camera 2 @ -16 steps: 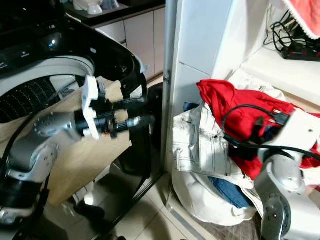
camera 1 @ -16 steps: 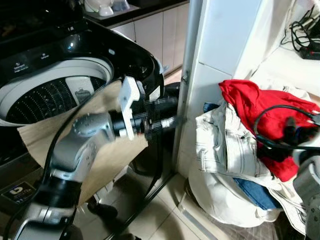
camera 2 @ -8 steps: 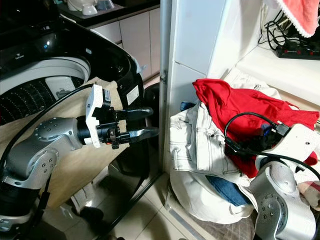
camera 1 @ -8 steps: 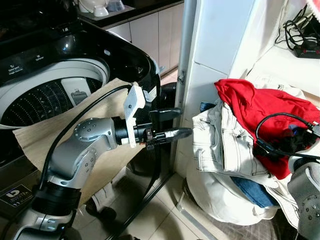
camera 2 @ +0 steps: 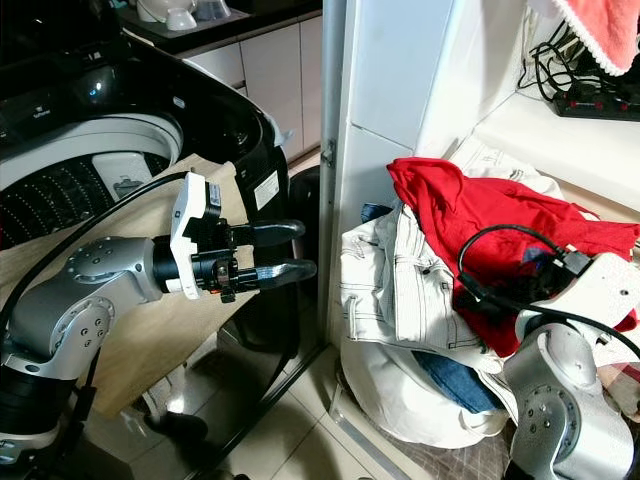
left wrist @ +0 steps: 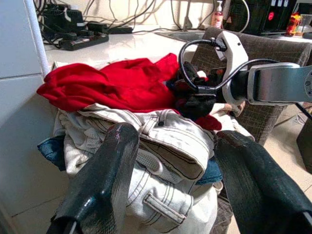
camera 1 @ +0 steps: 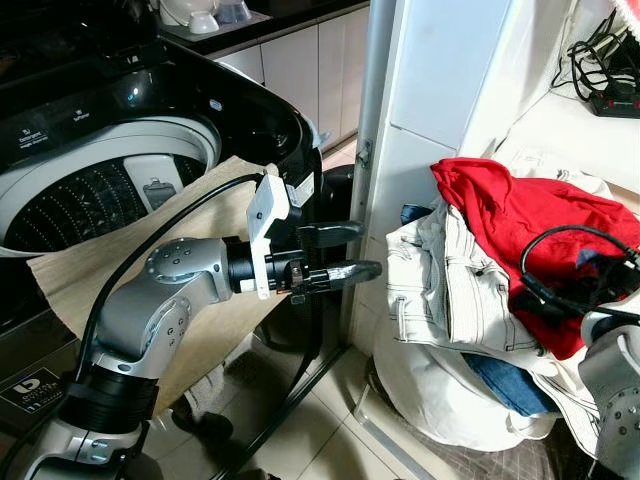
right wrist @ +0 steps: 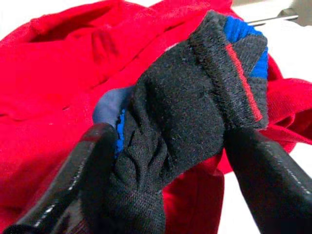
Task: Clothes washing
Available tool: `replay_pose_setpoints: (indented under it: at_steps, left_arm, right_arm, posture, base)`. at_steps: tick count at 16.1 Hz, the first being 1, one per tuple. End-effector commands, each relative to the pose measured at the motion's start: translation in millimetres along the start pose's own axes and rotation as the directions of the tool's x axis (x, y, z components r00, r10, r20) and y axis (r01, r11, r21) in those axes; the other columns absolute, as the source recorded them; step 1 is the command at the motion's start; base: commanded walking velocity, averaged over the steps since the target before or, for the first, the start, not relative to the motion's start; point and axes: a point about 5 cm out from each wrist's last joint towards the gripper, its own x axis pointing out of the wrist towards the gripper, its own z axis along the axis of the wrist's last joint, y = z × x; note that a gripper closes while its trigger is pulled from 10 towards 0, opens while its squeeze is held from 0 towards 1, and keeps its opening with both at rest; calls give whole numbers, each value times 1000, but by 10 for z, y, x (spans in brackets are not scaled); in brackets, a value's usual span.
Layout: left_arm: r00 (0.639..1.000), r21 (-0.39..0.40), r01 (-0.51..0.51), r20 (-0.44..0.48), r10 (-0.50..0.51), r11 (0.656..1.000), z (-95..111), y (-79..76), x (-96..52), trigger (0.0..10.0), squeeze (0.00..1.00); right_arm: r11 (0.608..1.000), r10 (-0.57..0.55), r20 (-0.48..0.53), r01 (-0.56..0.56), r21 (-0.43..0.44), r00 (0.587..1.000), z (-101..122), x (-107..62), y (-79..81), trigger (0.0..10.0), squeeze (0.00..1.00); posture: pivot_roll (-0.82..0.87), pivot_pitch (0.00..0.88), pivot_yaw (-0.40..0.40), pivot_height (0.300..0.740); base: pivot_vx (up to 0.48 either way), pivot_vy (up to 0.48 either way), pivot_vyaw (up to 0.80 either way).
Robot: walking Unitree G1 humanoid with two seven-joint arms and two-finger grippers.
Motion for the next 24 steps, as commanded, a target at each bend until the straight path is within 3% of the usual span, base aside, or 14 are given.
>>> replay_pose_setpoints:
  at_steps: [1,17,21,22,24]
  left_arm:
    - [1000,12,15,-15,-14,1000,12,-30,-3,10000,0]
    - [996,9,78,-33,-77,997,1,-106,-24,10000,0]
    - [996,15,80,-30,-79,997,10,-106,-25,10000,0]
    - [996,20,82,-24,-81,996,19,-107,-20,10000,0]
    - [996,21,81,-22,-81,996,25,-104,-18,10000,0]
  right_arm:
    - [1000,-4,-32,4,8,999,-45,11,9,0,0]
    - [1000,1,-17,-1,9,1000,-4,10,49,0,0]
    - [1000,14,87,-14,-4,996,135,-39,95,0,0]
    - [998,21,193,-8,-66,981,265,-73,113,0,0]
    - [991,43,279,-6,-131,959,370,-104,137,0,0]
  posture:
    - [-116,0,19,740]
    - [-117,0,18,740]
    - [-120,0,21,740]
    - [-120,0,21,740]
    - [-120,0,20,740]
  base:
    - [0,0,0]
    - [0,0,0]
    - [0,0,0]
    - [0,0,0]
    - [0,0,0]
